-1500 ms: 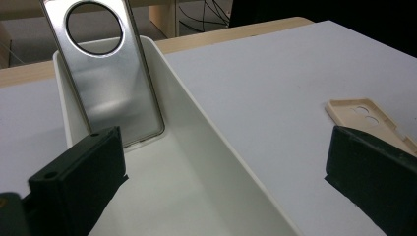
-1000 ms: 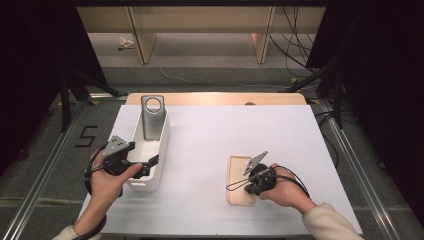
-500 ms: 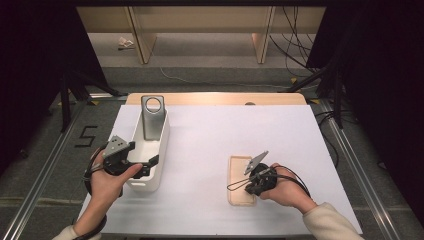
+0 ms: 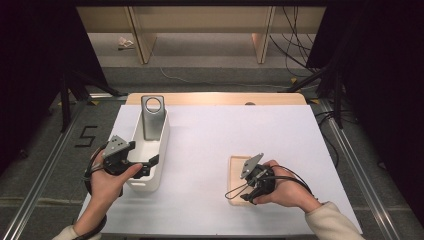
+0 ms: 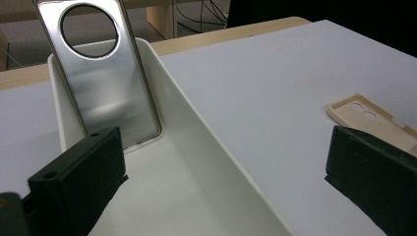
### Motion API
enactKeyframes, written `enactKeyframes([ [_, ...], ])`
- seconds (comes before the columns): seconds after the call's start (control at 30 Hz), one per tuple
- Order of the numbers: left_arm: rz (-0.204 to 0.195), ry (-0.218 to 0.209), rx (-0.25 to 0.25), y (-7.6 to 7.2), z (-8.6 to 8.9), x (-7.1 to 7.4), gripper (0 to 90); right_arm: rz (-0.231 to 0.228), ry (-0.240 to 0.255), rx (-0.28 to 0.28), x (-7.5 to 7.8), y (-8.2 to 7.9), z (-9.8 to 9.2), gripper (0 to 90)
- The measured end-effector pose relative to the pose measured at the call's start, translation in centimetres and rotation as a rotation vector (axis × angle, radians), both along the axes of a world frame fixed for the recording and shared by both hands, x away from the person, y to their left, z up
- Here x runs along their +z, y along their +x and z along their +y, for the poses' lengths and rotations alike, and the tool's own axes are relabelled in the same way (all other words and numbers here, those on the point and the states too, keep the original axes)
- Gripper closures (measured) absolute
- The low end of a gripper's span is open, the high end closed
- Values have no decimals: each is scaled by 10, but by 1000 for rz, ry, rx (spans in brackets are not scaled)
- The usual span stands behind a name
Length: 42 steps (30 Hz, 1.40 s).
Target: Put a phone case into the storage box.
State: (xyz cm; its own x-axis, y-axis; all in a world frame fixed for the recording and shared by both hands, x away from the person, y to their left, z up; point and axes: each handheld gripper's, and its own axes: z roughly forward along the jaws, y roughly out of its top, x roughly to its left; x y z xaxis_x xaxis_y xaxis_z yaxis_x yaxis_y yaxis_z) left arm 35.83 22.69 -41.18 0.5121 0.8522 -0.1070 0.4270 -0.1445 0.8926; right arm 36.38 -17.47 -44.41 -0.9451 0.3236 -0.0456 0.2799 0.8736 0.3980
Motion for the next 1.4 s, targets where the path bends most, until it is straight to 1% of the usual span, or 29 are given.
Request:
enactKeyframes([
  [0.03,0,0,0,0,0,0,9,-4,-19,20,0,0,1,295],
  [0.1,0,0,-1,0,0,0,9,-2,-43,63,-1,-1,1,284],
  [0.13,0,0,-2,0,0,0,9,-7,-54,97,-2,-2,2,278],
  [0.17,0,-1,-2,0,0,0,9,-4,-60,106,-2,-3,2,277],
  [0.2,0,-1,-3,0,0,0,9,0,-74,109,-2,-4,3,276],
  [0.23,0,-1,-3,0,0,0,9,3,-87,123,-2,-5,4,272],
  [0.33,-1,-1,-7,0,-1,0,9,-5,-107,146,-2,-7,7,243],
  [0.43,-1,-1,-8,0,-1,0,9,10,-126,158,-3,-8,8,245],
  [0.47,-1,-2,-8,0,-2,0,9,8,-128,160,-3,-9,9,245],
  [0.5,-1,-2,-10,0,-2,0,9,12,-139,151,-3,-9,10,246],
  [0.57,-1,-1,-12,0,-2,0,10,11,-148,170,-4,-9,11,246],
  [0.63,-1,-3,-13,0,-2,0,9,11,-158,176,-4,-10,13,246],
  [0.97,0,-3,-14,0,-3,0,10,12,-212,194,-8,-11,22,261],
  [1.1,0,-3,-14,0,-3,0,10,1,-228,195,-9,-10,26,265],
  [1.17,0,-4,-14,0,-3,0,10,9,-227,194,-10,-10,27,271],
  [1.2,0,-4,-15,0,-3,0,10,6,-228,200,-10,-9,27,274],
  [1.27,1,-3,-15,1,-3,0,10,-6,-249,197,-10,-9,29,275],
  [1.33,1,-2,-15,0,-3,0,10,-4,-249,200,-10,-7,31,286],
  [1.37,1,-2,-16,0,-3,0,10,-11,-254,201,-10,-7,33,288],
  [1.4,1,-3,-16,0,-3,0,10,-15,-268,205,-10,-6,34,289],
])
